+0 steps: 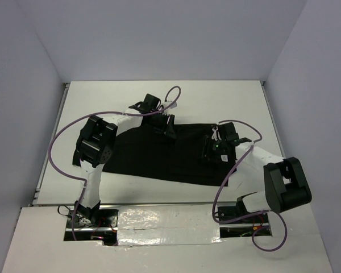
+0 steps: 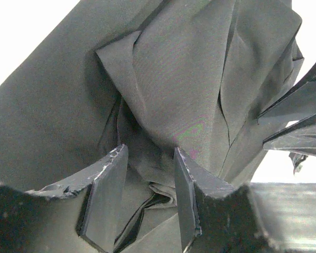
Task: Fold and stack the long sleeve shirts
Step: Fold the shirt
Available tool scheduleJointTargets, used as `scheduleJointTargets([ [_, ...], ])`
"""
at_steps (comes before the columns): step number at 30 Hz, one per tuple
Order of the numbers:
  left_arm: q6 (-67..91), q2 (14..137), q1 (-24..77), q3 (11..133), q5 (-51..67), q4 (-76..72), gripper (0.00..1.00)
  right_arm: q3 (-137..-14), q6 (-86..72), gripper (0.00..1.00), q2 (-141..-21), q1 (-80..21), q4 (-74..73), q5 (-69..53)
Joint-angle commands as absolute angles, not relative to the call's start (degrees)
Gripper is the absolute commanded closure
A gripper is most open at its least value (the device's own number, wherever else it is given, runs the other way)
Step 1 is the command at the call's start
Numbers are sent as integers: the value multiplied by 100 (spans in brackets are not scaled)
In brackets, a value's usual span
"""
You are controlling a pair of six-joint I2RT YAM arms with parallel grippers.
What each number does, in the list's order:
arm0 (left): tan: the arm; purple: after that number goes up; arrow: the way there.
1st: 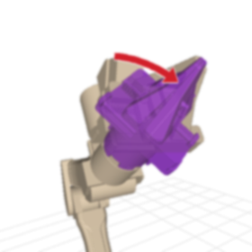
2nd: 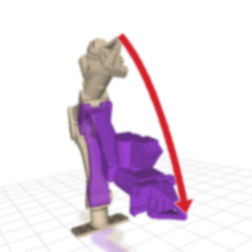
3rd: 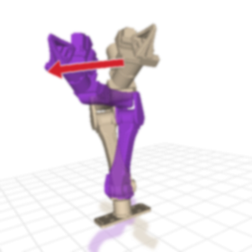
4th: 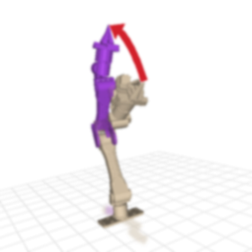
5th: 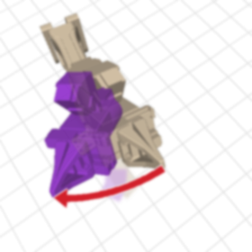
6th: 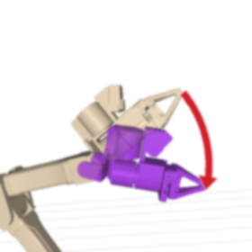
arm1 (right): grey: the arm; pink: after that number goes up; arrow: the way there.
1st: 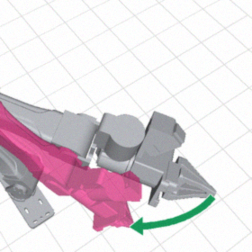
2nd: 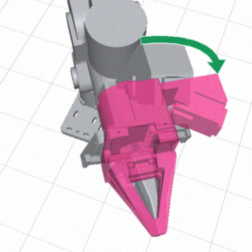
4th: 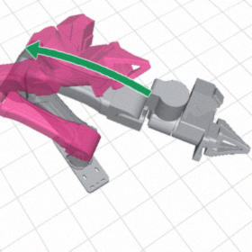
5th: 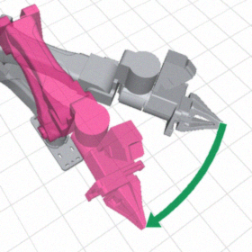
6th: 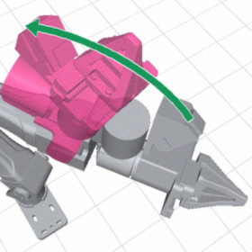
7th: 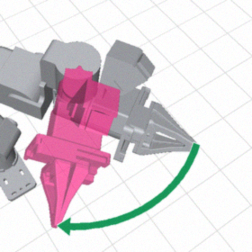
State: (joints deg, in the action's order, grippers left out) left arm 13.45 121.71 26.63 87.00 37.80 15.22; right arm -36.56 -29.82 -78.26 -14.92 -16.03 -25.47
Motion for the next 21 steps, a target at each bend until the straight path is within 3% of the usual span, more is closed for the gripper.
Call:
scheduleJointTargets([
  [1,1213,11812,2698,8780,3744,1573,48,-3682,-3059,52,-7980,-1608,-1151,-2628],
  [13,1160,11857,2698,8886,3683,1696,48,-3753,-3006,49,-8534,-1661,-932,-2434],
  [16,1151,11865,2698,8886,3683,1705,48,-3770,-2988,65,-8517,-1687,-826,-2522],
  [17,1143,11865,2698,8894,3674,1705,48,-3814,-2980,82,-8473,-1687,-878,-2514],
  [20,1125,11865,2698,8903,3656,1740,48,-3911,-2866,100,-8306,-1688,-1098,-2409],
  [21,1116,11865,2698,8903,3648,1732,48,-3937,-2778,100,-8271,-1688,-1194,-2382],
])
